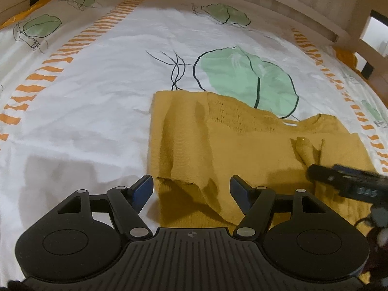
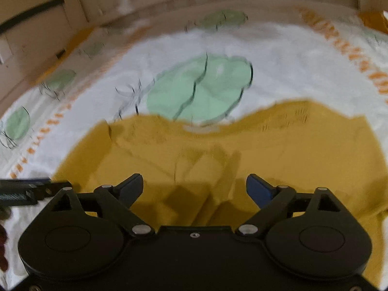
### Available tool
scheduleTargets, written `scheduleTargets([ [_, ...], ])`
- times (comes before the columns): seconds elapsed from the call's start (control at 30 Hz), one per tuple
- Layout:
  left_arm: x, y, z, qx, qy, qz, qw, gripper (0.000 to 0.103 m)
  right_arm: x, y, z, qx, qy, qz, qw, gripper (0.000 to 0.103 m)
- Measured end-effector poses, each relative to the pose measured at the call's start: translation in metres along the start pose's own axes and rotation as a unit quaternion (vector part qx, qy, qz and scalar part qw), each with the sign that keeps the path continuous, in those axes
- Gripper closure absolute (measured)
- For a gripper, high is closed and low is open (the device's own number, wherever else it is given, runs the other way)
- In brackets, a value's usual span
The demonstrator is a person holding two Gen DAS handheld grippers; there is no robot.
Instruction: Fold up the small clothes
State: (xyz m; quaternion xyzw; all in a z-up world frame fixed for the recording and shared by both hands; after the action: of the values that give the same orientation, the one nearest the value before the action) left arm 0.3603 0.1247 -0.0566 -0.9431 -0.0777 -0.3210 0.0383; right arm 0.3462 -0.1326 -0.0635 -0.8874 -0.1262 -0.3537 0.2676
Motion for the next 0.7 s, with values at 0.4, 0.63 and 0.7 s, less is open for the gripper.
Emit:
scheduleTargets([
  [0.4, -0.001, -0.008, 0.003, 0.009, -0.005, -0.004, 0.9999, 0.035, 0.025, 0.010, -0.085, 0.014, 0.156, -0.015, 0.988, 0.082],
  [0.63, -0.009, -0.002, 0.017, 0.020, -0.027, 0.018, 0.9993, 0.035, 0.009, 0.069, -0.065, -0.026, -0.033, 0.089, 0.995, 0.074],
  [0.7, -0.010, -0.002, 0.017, 0.020, -0.029, 0.023, 0.9991, 0.035, 0.008, 0.074, -0.065, -0.052, -0.051, 0.087, 0.994, 0.071],
])
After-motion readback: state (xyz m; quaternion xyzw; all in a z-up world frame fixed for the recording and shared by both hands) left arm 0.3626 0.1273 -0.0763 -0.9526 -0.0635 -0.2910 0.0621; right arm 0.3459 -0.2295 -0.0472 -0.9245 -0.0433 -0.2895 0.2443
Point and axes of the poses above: each gripper's, at about its wrist camera, not at the fingertips, and z roughly the way its jaws point, y to its right, x to its top, the point moved 1 cm from there along z, roughly the way its jaws point, and after that the axes turned 13 degrees about x, right-handed, at the moved point
